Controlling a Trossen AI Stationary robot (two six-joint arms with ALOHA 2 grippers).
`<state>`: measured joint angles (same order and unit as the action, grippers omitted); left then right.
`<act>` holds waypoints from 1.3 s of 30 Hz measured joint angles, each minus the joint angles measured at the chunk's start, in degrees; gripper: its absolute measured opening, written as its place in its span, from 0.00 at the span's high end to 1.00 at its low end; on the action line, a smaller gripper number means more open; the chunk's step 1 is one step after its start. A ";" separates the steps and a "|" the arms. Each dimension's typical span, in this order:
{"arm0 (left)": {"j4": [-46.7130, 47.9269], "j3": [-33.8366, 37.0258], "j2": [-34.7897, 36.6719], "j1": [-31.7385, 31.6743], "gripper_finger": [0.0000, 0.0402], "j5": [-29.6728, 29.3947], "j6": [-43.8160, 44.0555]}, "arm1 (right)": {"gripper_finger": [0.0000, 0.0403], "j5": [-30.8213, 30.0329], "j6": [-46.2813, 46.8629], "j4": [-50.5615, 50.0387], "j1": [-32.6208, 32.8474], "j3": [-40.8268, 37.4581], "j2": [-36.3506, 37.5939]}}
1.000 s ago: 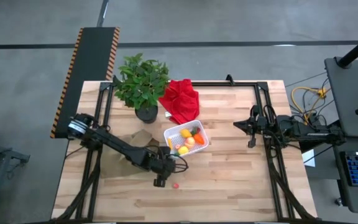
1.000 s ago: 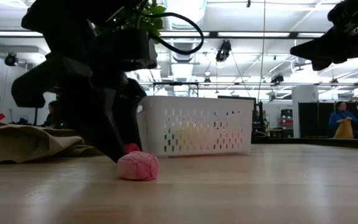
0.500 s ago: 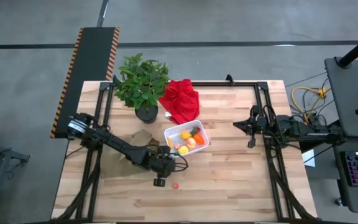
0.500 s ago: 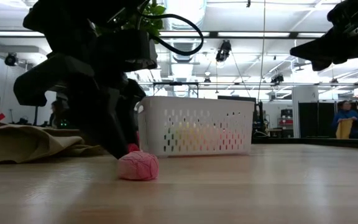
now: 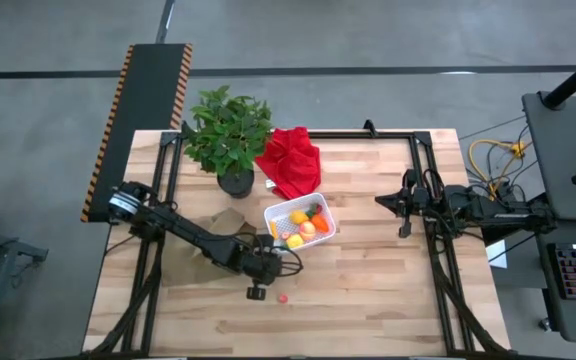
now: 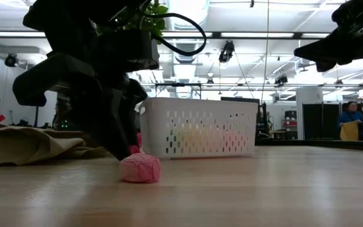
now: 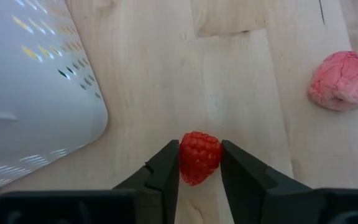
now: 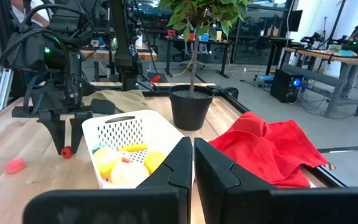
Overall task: Pick and placing Produce into tupperware
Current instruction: Put the red raspberry into the bin
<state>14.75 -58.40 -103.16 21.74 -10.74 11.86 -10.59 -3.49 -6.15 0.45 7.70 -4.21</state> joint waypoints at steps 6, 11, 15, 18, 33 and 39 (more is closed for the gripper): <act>5.63 -2.11 0.14 0.02 0.79 1.35 1.38 | 0.98 0.00 0.02 0.00 0.02 0.00 0.00; 9.66 -5.00 0.28 0.13 0.79 2.97 1.43 | 0.98 0.00 0.02 0.00 0.00 0.00 -0.01; 10.60 -6.77 1.29 0.13 0.79 3.01 1.29 | 0.98 0.00 0.04 0.00 0.02 0.00 0.00; 11.84 -7.49 2.79 0.13 0.79 2.89 1.11 | 0.98 0.00 0.02 0.02 0.00 0.00 0.00; 10.01 -7.95 12.05 -7.78 0.79 -9.16 -13.83 | 0.98 0.00 0.00 0.04 0.00 0.00 0.00; 9.72 -8.04 9.47 -14.34 0.79 -9.13 -17.22 | 0.98 0.00 -0.03 0.02 0.00 0.00 0.00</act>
<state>24.47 -66.43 -93.69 7.40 -19.87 -5.37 -10.59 -3.52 -6.13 0.45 7.70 -4.21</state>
